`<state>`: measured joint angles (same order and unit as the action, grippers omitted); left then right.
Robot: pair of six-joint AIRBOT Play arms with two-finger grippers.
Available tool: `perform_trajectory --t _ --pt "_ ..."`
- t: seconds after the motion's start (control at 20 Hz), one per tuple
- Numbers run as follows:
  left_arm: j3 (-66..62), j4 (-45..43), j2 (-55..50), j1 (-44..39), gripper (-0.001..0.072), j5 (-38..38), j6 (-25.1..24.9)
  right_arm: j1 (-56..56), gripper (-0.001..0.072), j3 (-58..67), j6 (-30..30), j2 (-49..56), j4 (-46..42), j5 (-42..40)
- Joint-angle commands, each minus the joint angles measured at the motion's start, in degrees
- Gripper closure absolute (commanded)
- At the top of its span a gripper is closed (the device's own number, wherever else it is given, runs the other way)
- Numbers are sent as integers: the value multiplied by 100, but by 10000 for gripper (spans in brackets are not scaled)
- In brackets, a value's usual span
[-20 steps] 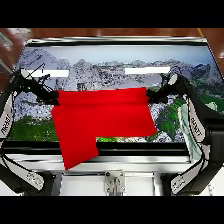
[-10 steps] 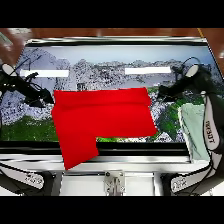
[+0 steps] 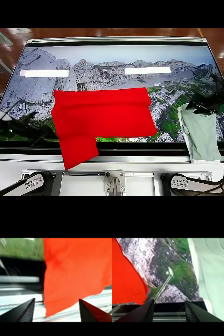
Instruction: Fold the shirts.
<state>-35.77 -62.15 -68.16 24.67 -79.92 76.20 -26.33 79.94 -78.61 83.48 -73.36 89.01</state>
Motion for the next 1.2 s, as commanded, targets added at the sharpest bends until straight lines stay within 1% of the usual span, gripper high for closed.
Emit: perform_trajectory --t 0.0,0.15,0.3,0.5,0.55,0.6,0.65,0.7,0.75,0.8,0.85,1.0,1.1,1.15 --pt "1001 317 227 107 111 564 -208 -177 206 -225 44 -120 214 -149" --pt "1169 389 173 76 114 686 -205 -177 206 -413 26 -120 409 -387" --pt "1182 592 37 63 121 885 -212 -177 206 -564 24 -120 404 -420" --pt "1196 1047 -227 63 130 1137 -431 -177 206 -581 -22 -120 407 -422" --pt "1193 1152 -282 52 249 1202 -463 -177 206 -581 -57 -120 407 -413" --pt "1193 1196 -330 28 327 1259 -463 -177 206 -581 -72 -120 407 -387" --pt "1193 1202 -367 -9 335 1314 -466 -177 203 -592 -72 -116 407 -356" --pt "1193 1207 -407 -44 386 1377 -466 -160 122 -680 -85 -116 404 -356" --pt "1193 1209 -442 -87 450 1432 -470 -127 100 -837 -85 -116 409 -361" --pt "1193 1209 -463 -131 472 1440 -474 -79 100 -1056 -81 -116 391 -382" --pt "1193 1209 -470 -190 521 1434 -509 31 100 -1335 -70 -116 393 -444" --pt "1191 1211 -470 -267 522 1346 -509 446 100 -2103 28 -116 398 -872" --pt "1178 1207 -468 -238 500 1128 -678 629 100 -2339 39 -116 415 -1082" --pt "1150 1182 -457 -188 420 942 -796 656 100 -2352 61 -116 409 -1099"
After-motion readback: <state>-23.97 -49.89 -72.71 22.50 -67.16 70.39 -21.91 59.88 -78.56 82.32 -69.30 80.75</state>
